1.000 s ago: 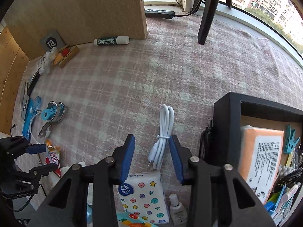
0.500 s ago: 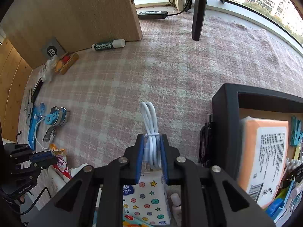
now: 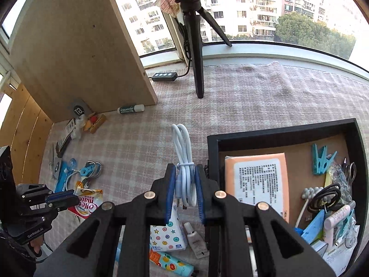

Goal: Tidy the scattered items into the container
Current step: 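Carry the sachet and USB cable into the black tray and release, then withdraw both tools from the tray back over the table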

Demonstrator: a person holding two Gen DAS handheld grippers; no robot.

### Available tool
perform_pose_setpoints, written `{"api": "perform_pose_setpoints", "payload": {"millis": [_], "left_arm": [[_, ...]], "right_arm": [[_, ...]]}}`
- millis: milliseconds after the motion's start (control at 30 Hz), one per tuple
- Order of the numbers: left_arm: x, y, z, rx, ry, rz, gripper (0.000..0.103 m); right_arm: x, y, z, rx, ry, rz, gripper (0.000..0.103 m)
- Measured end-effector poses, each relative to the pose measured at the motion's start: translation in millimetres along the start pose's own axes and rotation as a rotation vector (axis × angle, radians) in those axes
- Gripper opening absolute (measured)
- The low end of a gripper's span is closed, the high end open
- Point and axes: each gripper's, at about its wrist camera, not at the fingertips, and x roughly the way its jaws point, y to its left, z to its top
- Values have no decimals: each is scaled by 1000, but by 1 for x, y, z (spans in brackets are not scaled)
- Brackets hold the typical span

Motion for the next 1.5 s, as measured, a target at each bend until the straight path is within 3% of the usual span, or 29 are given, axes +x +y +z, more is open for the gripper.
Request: {"api": "perform_pose_setpoints", "payload": {"millis": [233,500,867,900,933,967,1000,1033,1200,1500], "left_arm": [[1,-53,30,68,-29,-81,4],[21,-132,76,164,-88,-136,4],[47,-224,89,309,-96,-138,5],[47,-231,88,324,-101,-132,7],[46,-238,87,335,-107,-120,23],[44,-243,86,345,-113,-106,38],[41,-247,84,353,-133,-101,66],[35,-250,81,364,-166,-106,73],[22,-257,77,413,-203,-73,70],[7,-236,77,384,-223,-35,66]], "right_arm": [[-56,-69,-11,104,-76,-75,17],[-107,-140,-50,214,-101,-187,17],[-139,-177,-105,320,-109,-237,17],[-142,-178,-108,332,-125,-236,18],[-145,-180,-109,343,-137,-230,26],[-148,-181,-110,354,-149,-229,45],[-152,-182,-111,366,-164,-236,57],[-158,-182,-113,372,-189,-249,70],[-172,-173,-111,344,-231,-272,70],[-165,-151,-103,293,-224,-253,70]]}}
